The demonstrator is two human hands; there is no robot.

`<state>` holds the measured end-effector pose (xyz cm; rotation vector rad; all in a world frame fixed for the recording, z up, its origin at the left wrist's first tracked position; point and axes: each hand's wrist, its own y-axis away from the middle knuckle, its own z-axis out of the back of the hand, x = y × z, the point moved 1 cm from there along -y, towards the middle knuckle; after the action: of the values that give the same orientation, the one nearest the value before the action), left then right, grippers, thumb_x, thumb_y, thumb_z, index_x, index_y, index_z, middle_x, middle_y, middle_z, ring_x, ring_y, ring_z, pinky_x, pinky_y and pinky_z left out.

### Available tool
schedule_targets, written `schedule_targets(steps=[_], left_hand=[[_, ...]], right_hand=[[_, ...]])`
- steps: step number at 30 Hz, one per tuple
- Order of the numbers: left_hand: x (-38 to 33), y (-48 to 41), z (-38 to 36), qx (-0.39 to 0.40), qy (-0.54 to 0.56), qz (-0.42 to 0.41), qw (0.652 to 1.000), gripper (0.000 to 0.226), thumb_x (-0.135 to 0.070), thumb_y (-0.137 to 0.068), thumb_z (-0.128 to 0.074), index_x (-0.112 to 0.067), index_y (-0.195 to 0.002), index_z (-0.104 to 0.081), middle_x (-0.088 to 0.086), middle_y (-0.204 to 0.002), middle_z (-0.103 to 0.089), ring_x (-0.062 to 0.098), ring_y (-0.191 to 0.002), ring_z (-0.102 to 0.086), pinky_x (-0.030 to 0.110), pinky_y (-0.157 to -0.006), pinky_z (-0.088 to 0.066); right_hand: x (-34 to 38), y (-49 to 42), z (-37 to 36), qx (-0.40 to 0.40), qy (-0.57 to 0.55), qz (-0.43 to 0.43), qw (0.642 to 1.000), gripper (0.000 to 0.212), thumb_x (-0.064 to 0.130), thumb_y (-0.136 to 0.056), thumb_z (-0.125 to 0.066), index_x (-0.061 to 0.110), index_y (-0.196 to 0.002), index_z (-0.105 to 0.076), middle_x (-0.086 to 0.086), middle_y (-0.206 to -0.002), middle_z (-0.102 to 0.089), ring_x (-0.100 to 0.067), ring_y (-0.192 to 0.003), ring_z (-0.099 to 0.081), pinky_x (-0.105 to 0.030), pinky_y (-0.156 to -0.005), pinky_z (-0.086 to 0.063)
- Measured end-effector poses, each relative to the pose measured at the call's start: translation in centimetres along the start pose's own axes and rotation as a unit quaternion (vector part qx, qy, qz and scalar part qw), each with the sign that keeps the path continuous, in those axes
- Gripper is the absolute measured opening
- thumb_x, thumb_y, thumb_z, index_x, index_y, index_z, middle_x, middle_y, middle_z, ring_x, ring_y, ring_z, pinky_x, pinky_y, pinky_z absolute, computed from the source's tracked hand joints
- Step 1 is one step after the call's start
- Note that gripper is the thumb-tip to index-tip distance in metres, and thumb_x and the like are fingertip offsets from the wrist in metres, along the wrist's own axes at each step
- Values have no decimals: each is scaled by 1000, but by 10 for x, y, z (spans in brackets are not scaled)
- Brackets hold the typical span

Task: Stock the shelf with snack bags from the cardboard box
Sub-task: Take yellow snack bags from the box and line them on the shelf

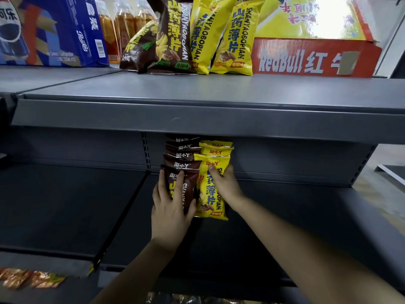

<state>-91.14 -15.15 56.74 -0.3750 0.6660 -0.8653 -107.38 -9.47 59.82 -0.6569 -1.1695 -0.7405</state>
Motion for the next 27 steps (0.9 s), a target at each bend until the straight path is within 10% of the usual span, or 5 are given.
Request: schedule_targets(steps=[6, 11, 17, 27], left_hand=[[-4, 2, 5, 1, -66, 25, 997, 76, -64, -86, -41, -28, -149, -18, 21, -155, -15, 42, -138, -26, 63, -100, -36], [-22, -4, 29, -35, -66, -10, 997, 71, -58, -90, -31, -12, -143, -34, 26, -147, -31, 43, -134, -34, 61, -102, -35], [-76, -8, 53, -49, 70, -127, 988, 50, -34, -93, -37, -1, -128, -49, 23, -140, -40, 39, -126, -44, 49, -99, -41], [-194, 53, 15, 34, 293, -148, 944, 33, -23, -96, -36, -5, -102, -63, 7, -100, -63, 23, -94, -61, 32, -82, -46]], right_hand=[[1, 2, 10, -19, 55, 4, 998, 65, 49, -92, -53, 9, -140, -33, -11, -138, -47, -29, -129, -46, -44, -107, -38], [9, 9, 39, -39, 82, 26, 996, 47, 43, -95, -51, 7, -126, -51, -3, -107, -61, -24, -107, -59, -27, -80, -41], [17, 36, 75, -26, 131, 32, 991, 30, 39, -95, -53, 9, -92, -60, 1, -69, -54, -22, -76, -55, -34, -67, -44], [0, 137, 194, 31, 253, 58, 965, 20, 25, -96, -50, 13, -91, -65, 1, -86, -65, -14, -84, -61, -28, -71, -45]])
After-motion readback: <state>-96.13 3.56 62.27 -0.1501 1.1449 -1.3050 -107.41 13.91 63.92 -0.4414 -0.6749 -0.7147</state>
